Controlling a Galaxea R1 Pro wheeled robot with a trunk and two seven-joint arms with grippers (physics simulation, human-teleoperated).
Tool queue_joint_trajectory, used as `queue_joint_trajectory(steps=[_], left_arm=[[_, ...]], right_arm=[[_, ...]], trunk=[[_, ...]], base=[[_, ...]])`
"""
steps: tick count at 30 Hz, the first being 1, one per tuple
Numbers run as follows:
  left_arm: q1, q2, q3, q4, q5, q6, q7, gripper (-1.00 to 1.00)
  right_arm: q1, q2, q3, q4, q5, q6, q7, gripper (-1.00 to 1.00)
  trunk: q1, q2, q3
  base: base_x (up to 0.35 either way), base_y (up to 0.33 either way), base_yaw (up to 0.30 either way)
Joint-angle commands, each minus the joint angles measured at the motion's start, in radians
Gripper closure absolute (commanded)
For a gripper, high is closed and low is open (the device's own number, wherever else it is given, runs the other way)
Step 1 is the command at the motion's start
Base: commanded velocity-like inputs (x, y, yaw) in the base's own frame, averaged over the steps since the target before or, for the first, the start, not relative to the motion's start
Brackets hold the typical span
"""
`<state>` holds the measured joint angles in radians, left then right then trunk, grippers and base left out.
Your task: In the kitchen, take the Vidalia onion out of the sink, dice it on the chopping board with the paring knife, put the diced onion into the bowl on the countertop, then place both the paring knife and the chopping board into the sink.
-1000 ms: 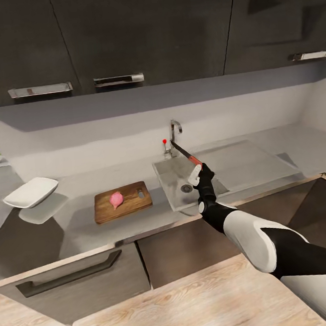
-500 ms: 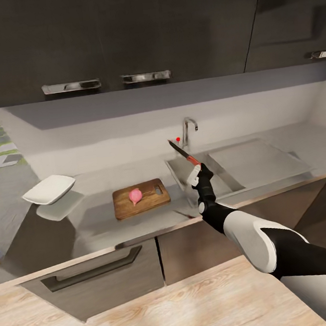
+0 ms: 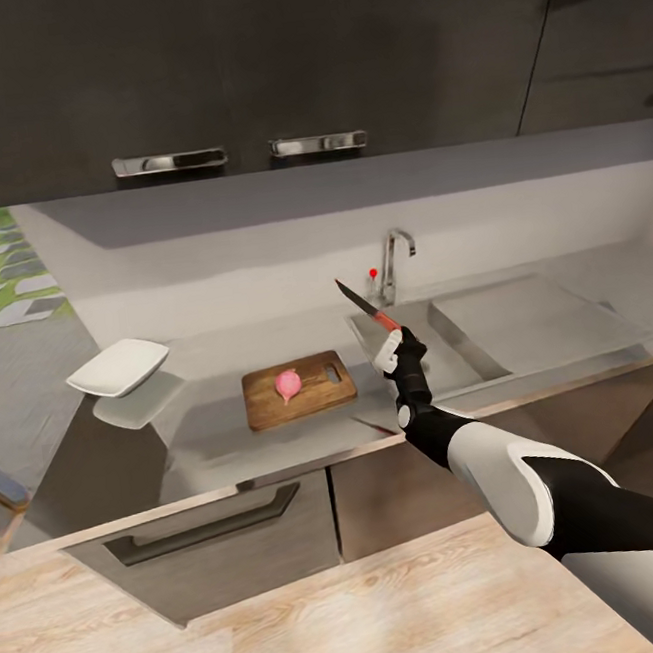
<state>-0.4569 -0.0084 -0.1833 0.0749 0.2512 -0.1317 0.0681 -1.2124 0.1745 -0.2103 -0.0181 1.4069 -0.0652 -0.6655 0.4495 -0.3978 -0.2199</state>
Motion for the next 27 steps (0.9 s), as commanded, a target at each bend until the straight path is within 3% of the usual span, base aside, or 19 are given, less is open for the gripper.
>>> queue_joint_trajectory(steps=[1, 27], left_arm=[[-0.002, -0.001, -0.008, 0.005, 0.008, -0.008, 0.001, -1.0], [-0.002, -0.001, -0.008, 0.005, 0.008, -0.006, 0.001, -1.0]], right_arm=[[-0.001, 0.0, -0.008, 0.001, 0.003, -0.007, -0.002, 1.0], [0.0, 0.0, -0.008, 0.001, 0.003, -0.007, -0.002, 1.0]], trunk=[[0.001, -0.002, -0.003], [0.001, -0.002, -0.042]], base=[[0.0, 0.001, 0.14], [0.0, 0.0, 0.141]])
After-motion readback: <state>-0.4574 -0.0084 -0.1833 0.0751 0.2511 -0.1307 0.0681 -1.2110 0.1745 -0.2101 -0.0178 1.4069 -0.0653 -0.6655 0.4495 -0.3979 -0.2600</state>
